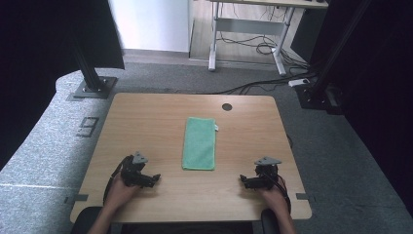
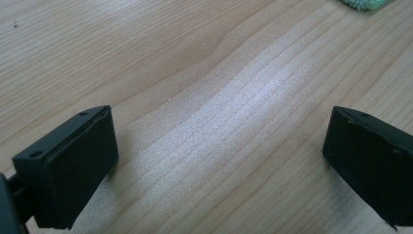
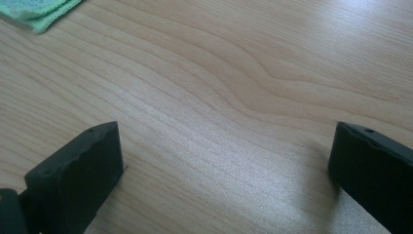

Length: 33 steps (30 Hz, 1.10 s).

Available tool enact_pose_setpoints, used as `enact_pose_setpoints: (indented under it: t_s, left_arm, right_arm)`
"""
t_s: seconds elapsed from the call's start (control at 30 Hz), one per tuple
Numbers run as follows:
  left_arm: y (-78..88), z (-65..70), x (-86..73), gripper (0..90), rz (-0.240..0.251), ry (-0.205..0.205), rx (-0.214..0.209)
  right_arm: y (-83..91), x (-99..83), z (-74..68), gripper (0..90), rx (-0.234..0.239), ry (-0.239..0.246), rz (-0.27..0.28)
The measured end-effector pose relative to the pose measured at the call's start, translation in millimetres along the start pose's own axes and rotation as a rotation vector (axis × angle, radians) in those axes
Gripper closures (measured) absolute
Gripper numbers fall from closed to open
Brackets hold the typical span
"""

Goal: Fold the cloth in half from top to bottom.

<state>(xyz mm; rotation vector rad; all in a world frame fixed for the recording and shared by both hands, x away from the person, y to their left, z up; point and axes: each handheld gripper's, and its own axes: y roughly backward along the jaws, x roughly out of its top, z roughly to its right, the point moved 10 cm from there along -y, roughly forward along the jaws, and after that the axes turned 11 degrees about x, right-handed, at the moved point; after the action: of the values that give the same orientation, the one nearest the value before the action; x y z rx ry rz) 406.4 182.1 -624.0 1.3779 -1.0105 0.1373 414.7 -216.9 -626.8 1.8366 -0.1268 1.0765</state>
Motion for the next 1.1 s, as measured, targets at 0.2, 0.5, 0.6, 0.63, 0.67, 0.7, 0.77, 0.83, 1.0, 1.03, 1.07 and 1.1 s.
enact_pose_setpoints:
  t_s: [0.2, 0.5, 0.6, 0.63, 0.67, 0.7, 0.77, 0.83, 1.0, 1.03, 1.07, 1.1]
  left_arm:
    - [-0.2, -0.2, 0.5, 0.0, -0.007, -0.003, -0.001]
    - [4.7, 0.9, 24.8, 0.0, 0.018, 0.033, -0.025]
    - [1.4, 4.7, 36.1, 0.0, 0.026, 0.019, -0.019]
    - [-0.2, 6.2, 39.8, 0.0, 0.029, 0.011, -0.016]
    - [-2.2, 8.8, 44.4, 0.0, 0.031, 0.003, -0.017]
    - [-3.7, 10.2, 47.3, 0.0, 0.032, -0.002, -0.016]
    - [-8.1, 13.8, 55.8, 0.0, 0.036, -0.017, -0.012]
    - [-12.4, 19.0, 66.3, 0.0, 0.053, -0.012, -0.029]
    - [-28.9, 32.9, 91.0, 0.0, 0.078, -0.007, -0.054]
    - [-32.6, 35.6, 94.2, 0.0, 0.076, -0.009, -0.053]
    - [-36.2, 38.1, 97.0, 0.0, 0.076, -0.014, -0.055]
    - [-38.9, 40.1, 98.9, 0.0, 0.078, -0.014, -0.057]
  right_arm:
    - [0.3, -0.2, -0.2, 0.0, 0.000, -0.001, -0.008]
    - [-3.7, 12.1, -8.6, 0.0, 0.016, 0.019, -0.019]
    - [-7.3, 20.9, -15.1, 0.0, 0.029, 0.031, -0.017]
    - [-9.1, 23.7, -17.6, 0.0, 0.034, 0.037, -0.016]
    - [-11.0, 26.5, -20.2, 0.0, 0.039, 0.043, -0.016]
    - [-13.6, 29.8, -23.5, 0.0, 0.045, 0.050, -0.017]
    - [-17.3, 33.9, -28.0, 0.0, 0.052, 0.059, -0.021]
    - [-21.7, 39.2, -32.9, 0.0, 0.061, 0.069, -0.023]
    - [-32.2, 54.2, -43.1, 0.0, 0.078, 0.095, -0.018]
    - [-34.3, 56.9, -44.5, 0.0, 0.081, 0.096, -0.017]
    - [-36.5, 59.8, -45.4, 0.0, 0.082, 0.097, -0.014]
    - [-38.6, 62.5, -46.4, 0.0, 0.084, 0.097, -0.012]
